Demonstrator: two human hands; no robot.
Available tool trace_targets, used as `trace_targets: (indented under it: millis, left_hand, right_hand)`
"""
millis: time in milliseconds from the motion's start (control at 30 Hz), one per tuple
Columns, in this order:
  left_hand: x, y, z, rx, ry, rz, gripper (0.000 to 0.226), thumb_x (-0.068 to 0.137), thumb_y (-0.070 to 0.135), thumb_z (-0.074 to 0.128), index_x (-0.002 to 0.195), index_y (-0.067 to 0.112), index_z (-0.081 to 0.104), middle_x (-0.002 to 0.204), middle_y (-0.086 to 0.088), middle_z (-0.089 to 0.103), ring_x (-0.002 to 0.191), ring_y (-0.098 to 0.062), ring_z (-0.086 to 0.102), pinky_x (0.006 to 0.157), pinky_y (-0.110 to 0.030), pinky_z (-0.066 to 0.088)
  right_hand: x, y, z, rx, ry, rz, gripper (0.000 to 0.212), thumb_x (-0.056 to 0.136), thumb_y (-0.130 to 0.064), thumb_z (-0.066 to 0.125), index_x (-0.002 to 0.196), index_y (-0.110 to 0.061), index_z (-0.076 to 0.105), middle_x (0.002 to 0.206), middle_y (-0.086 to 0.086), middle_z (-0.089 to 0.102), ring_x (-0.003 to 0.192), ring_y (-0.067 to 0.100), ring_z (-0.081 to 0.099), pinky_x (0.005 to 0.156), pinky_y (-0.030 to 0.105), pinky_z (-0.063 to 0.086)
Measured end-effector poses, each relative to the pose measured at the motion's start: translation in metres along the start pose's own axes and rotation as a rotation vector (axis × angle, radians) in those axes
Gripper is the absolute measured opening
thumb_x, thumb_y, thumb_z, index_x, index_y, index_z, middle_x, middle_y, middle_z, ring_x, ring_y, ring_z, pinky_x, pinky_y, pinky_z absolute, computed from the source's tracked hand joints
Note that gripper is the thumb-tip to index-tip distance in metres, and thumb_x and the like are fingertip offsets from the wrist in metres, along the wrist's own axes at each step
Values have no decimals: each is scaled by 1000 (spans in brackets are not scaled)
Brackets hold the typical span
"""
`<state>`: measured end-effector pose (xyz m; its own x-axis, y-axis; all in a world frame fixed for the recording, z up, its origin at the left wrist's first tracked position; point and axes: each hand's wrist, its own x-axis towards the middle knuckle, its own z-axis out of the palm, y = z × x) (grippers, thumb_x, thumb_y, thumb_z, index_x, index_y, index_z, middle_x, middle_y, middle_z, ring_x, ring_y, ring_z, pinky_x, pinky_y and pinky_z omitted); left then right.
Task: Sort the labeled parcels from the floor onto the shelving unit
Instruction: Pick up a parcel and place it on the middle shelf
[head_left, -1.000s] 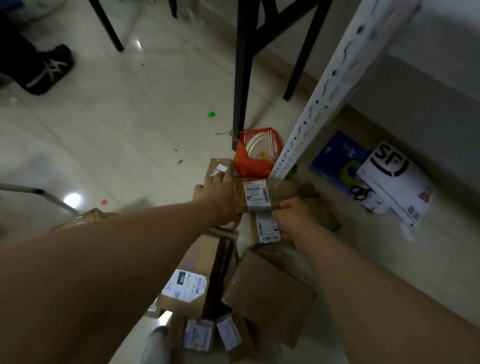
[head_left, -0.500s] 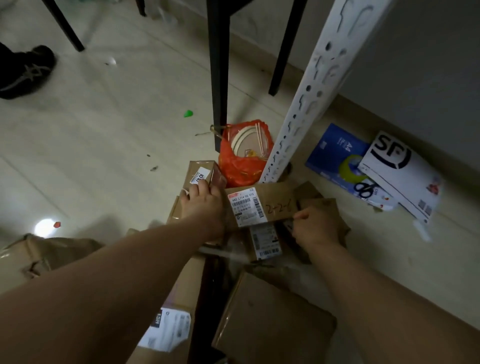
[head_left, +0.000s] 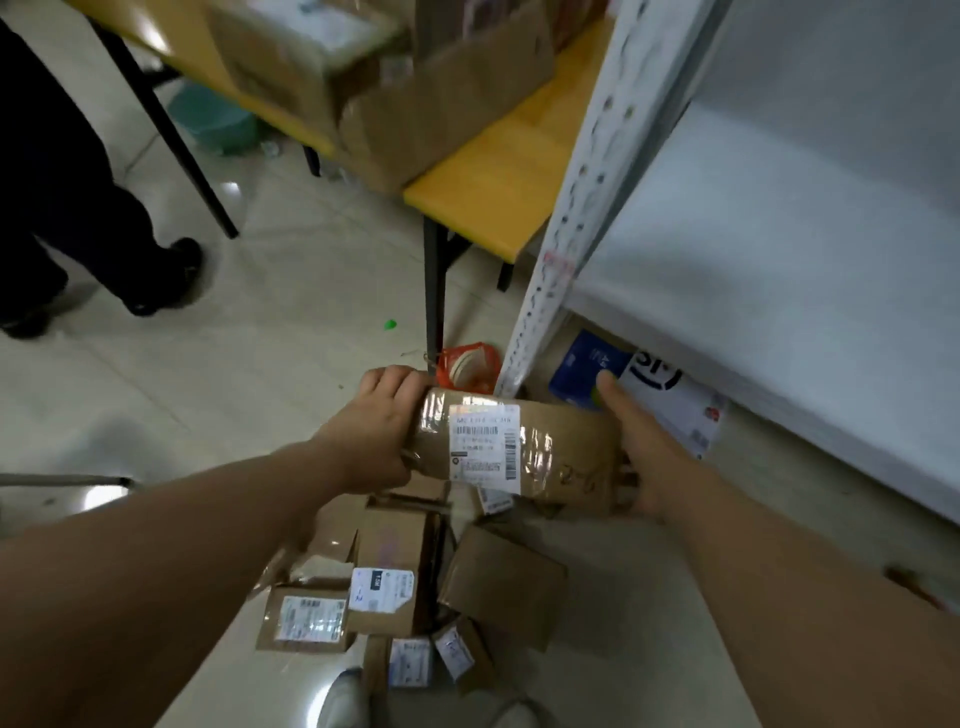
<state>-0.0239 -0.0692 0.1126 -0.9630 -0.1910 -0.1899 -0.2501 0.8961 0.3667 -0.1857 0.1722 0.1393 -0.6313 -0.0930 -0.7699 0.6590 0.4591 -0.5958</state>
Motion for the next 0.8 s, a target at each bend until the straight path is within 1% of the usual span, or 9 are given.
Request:
trace_targets:
  millis: [67,167,267,333,400,467,533,667,800]
  left_hand:
    - [-7,31,-60,30,71,123,90,63,35,72,143,14,35,136,-7,41,128,-28,33,107,-38,37]
    - [-21,77,-151,33,159,245,97,63,44,80,144,16,33,138,-8,38,129,-28,32,100,-48,45]
    - [-34,123,-235,-59,206,267,121,52,58,86,149,30,19,147,-3,24,136,-30,25,107,-52,40]
    - [-42,154,-290,-393,218,69,130,45,79,77,150,44,9,155,1,16,143,-32,19,112,-56,32]
    - [-49,180,-342,-949,67,-153,125,44,88,71,149,43,22,153,-9,37,135,-38,42,102,-61,42]
    - [-59,198,-382,-1295,-188,-215,99,54,79,74,135,27,52,120,-15,69,104,-38,69,83,-57,55]
    - [-68,212,-411,-1396,-274,-148,70,66,55,80,122,19,62,101,-15,75,94,-36,72,80,-55,57]
    - [-79,243,-458,-1439,-313,136,54,70,12,77,122,8,62,111,-15,71,106,-32,68,89,-50,56]
    - [-87,274,-504,-1347,-278,197,68,52,18,81,117,8,62,107,-15,67,99,-31,68,78,-43,60]
  right_hand:
    - [-59,-36,-25,47,-42,92,98,56,-80,77,135,-25,58,137,12,58,124,38,56,102,56,47]
    - [-147,-87,-68,74,-72,63,51,69,-60,80,99,-21,69,113,13,66,99,35,67,76,48,59]
    - [-230,-133,-111,128,34,-154,32,78,-52,75,97,-26,71,107,11,68,100,32,67,74,49,60]
    - [-283,-158,-136,158,110,-338,25,82,-46,73,104,-36,66,112,6,68,101,28,64,73,44,56]
    - [-326,-175,-159,233,137,-494,36,84,-40,74,116,-40,58,120,2,63,106,27,62,82,48,55]
    - [-364,-187,-178,300,111,-599,51,85,-32,76,129,-37,50,126,1,62,111,30,63,93,55,53]
    - [-395,-196,-192,374,69,-663,57,87,-22,74,136,-32,47,126,4,63,108,30,65,90,52,56]
    - [-446,-206,-209,451,18,-743,48,80,-34,79,120,-23,55,115,5,64,95,21,67,81,43,59]
    - [-484,-209,-223,76,356,-842,88,69,-57,82,144,-34,40,140,-4,48,118,15,53,92,35,47]
